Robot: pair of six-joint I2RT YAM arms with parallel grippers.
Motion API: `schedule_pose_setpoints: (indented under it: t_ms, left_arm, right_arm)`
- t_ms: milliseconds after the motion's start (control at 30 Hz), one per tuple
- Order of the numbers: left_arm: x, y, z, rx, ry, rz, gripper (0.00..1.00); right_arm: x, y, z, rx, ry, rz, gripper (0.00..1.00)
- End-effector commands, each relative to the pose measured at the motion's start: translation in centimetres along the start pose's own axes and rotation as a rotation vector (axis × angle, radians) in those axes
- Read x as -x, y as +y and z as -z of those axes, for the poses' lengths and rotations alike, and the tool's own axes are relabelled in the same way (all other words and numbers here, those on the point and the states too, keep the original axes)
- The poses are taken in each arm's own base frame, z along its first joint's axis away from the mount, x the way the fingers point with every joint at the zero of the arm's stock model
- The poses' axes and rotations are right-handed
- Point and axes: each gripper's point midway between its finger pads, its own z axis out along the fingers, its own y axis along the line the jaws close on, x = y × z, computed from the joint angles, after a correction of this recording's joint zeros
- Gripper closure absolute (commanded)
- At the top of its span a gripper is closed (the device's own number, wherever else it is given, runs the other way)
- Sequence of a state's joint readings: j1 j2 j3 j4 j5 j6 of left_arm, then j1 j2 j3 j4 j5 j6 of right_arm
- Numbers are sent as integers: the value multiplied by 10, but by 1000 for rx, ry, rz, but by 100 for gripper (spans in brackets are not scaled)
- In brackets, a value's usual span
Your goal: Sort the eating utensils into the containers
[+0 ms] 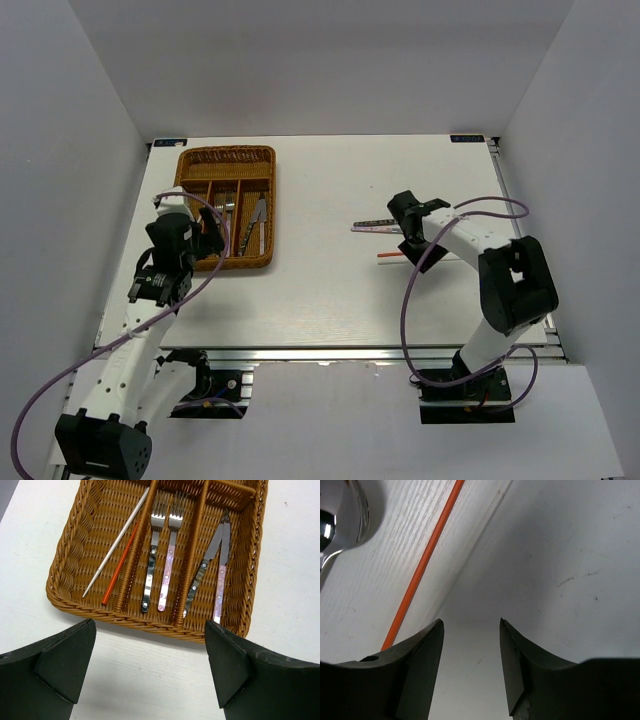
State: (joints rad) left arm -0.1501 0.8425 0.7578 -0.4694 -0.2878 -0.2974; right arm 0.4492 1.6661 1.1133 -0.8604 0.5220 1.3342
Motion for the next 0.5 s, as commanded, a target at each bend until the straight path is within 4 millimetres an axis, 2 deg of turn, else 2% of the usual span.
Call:
schedule_pose_setpoints:
  t_ms: [0, 300, 467]
  left_arm:
    - [7, -6, 5, -34, -31, 14, 2]
    - [3, -9, 2, -43, -15, 6, 2]
    - [1, -10, 0, -46, -4, 4, 2]
  right_arm:
    - [13, 8, -1, -26, -13, -59, 46]
    - [12, 17, -25, -39, 0, -73, 46]
    - [0, 12, -41, -71, 32, -61, 47]
